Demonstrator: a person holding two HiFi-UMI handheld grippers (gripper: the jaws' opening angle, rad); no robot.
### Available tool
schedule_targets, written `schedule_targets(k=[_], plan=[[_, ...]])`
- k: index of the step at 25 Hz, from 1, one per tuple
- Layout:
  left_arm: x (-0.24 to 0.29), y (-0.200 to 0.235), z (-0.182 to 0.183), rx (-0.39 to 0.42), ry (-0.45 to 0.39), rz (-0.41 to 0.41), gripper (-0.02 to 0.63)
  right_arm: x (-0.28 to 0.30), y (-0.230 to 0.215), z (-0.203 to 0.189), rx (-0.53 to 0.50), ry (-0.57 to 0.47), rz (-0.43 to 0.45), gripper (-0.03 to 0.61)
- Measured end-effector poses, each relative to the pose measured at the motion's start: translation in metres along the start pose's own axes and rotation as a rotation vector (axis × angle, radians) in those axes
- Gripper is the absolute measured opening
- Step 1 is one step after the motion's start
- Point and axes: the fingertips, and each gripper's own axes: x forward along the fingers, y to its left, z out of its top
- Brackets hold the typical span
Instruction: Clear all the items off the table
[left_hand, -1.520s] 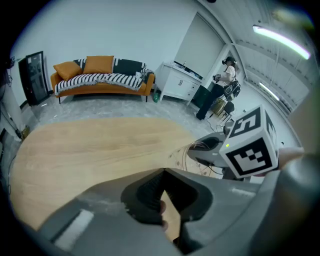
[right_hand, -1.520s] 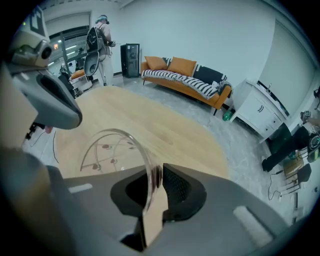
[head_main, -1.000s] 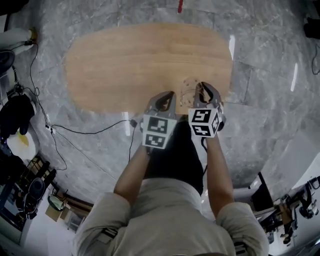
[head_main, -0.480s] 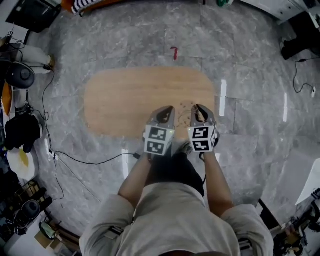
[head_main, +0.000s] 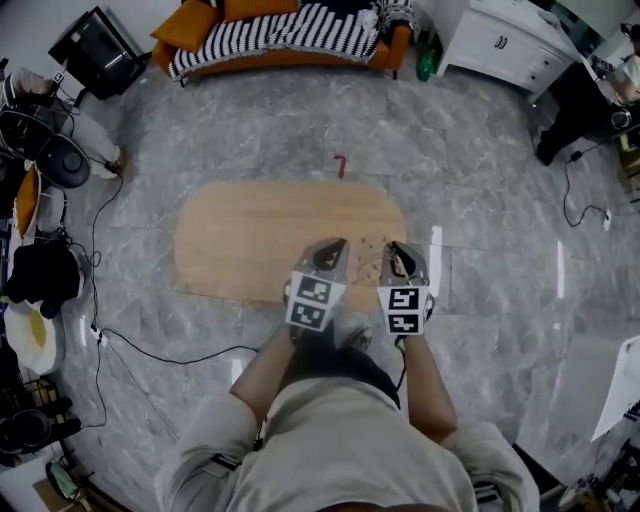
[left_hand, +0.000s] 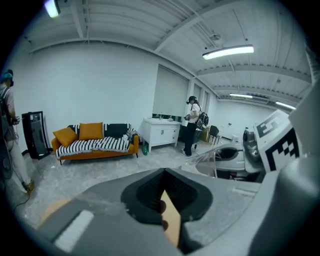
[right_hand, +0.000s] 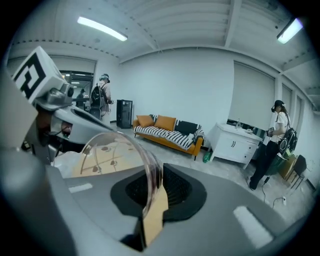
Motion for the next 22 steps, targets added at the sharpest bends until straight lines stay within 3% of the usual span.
schedule_targets(k=[5, 14, 18, 22], plan=[[-0.034, -0.039, 0.012, 0.033, -0.050, 0.040, 0.020, -0.058, -0.007, 0.008, 0.031, -0.096, 0.014, 0.036], [-0.102, -0.064, 0.032, 0.066, -0.142, 0.117, 0.020, -0.128, 0.023, 0.019, 0.043, -0.223, 0.058, 0.041], [-0.130, -0.061, 0.036, 0.096, -0.173, 0.127, 0.020, -0.148, 0.030, 0.035, 0.063, -0.300, 0.049, 0.040], [-0.163, -0.047, 0.032, 0.108, -0.200, 0.163, 0.020, -0.167, 0.040, 0.051, 0.019, -0.358, 0.015, 0.040]])
